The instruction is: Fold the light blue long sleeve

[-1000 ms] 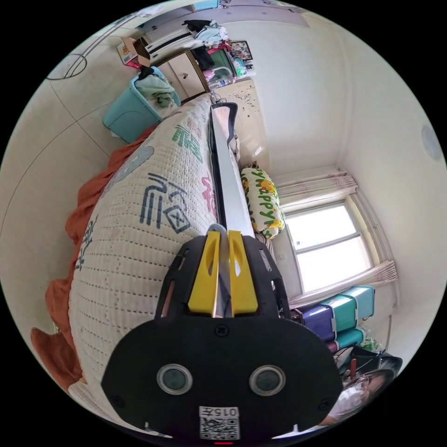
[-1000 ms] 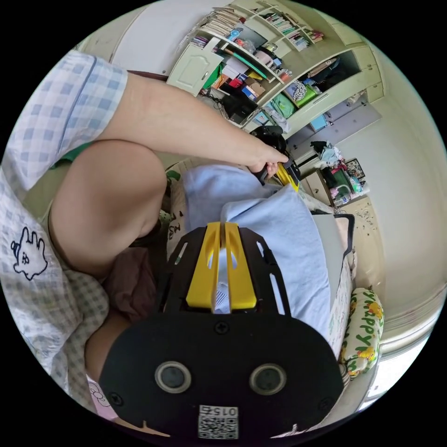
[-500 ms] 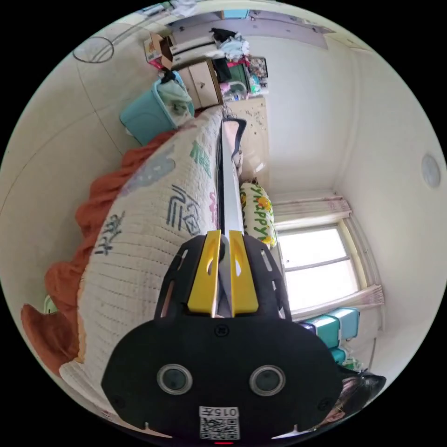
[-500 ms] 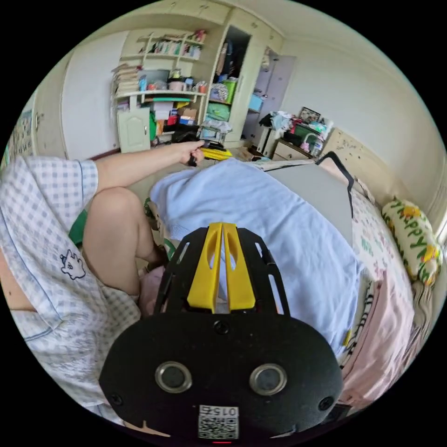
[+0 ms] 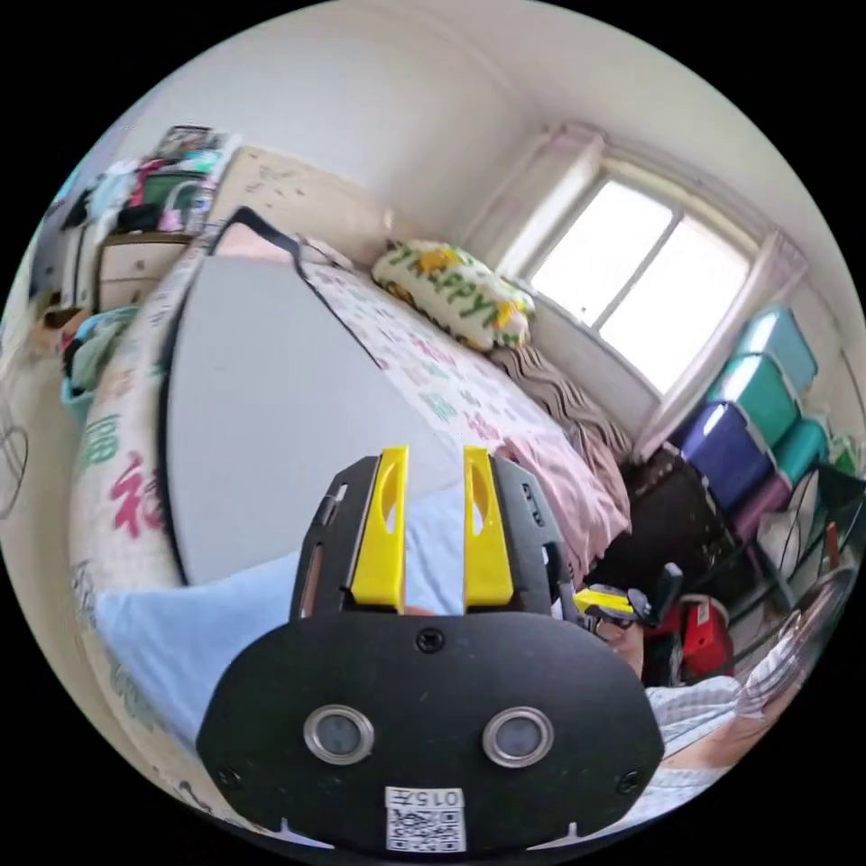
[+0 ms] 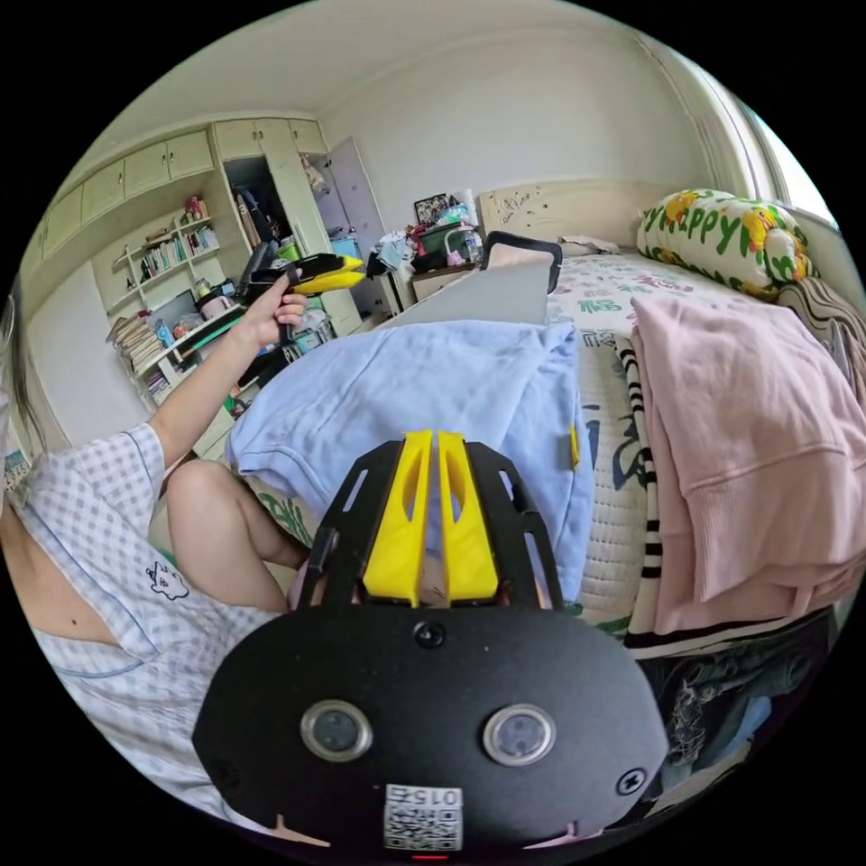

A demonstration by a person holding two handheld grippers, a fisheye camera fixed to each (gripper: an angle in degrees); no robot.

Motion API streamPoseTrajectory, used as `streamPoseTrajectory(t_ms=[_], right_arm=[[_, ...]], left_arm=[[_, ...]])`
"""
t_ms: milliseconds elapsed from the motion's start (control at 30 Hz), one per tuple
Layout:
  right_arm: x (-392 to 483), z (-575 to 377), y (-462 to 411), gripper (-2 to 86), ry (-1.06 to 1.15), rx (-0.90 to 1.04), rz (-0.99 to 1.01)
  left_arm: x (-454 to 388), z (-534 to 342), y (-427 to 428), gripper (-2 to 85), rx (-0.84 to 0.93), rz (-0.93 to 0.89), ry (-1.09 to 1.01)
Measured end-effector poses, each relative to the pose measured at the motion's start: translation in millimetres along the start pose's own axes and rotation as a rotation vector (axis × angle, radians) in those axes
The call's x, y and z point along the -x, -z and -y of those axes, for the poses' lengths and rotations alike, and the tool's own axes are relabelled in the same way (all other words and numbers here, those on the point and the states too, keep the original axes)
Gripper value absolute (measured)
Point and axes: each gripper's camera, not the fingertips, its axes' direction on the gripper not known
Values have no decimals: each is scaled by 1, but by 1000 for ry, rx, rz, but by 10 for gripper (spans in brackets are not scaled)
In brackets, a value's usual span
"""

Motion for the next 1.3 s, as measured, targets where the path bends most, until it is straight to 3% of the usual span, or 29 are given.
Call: streamPoseTrajectory(t_ms=[200,367,567,833,1300], right_arm=[[-39,-2,25,83,-80,-25,-119],[-70,-1,37,103,-116,16,-171],[-85,-6,49,107,-89,73,-167],[-106,-20,69,86,-114,16,-130],[-125,-17,93,68,-144,7,-114]], left_arm=[[-79,53,-142,110,182,-128,-95],[-113,87,-244,116,364,-12,-168],[-123,104,-312,116,444,52,-170],[-124,108,-345,114,557,51,-170],[-129,104,-351,70,596,101,-243]])
